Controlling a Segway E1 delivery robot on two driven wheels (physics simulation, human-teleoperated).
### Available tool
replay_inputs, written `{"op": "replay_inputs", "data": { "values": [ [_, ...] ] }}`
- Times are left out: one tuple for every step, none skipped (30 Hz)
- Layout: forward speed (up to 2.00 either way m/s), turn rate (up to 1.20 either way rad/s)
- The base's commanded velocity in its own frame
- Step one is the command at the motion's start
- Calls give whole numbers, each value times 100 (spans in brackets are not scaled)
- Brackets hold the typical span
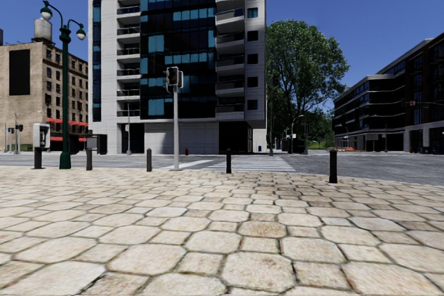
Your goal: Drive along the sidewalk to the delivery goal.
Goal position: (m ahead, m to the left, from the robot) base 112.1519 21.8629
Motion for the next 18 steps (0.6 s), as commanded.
{"op": "replay_inputs", "data": {
  "values": [
    [200, -14],
    [200, -16],
    [200, -16],
    [200, -17],
    [200, -17],
    [200, -17],
    [200, -18],
    [200, -20],
    [200, -20],
    [200, -21],
    [200, -22],
    [200, -23],
    [200, -23],
    [200, -24],
    [200, -24],
    [200, -24],
    [200, -24],
    [200, -24]
  ]
}}
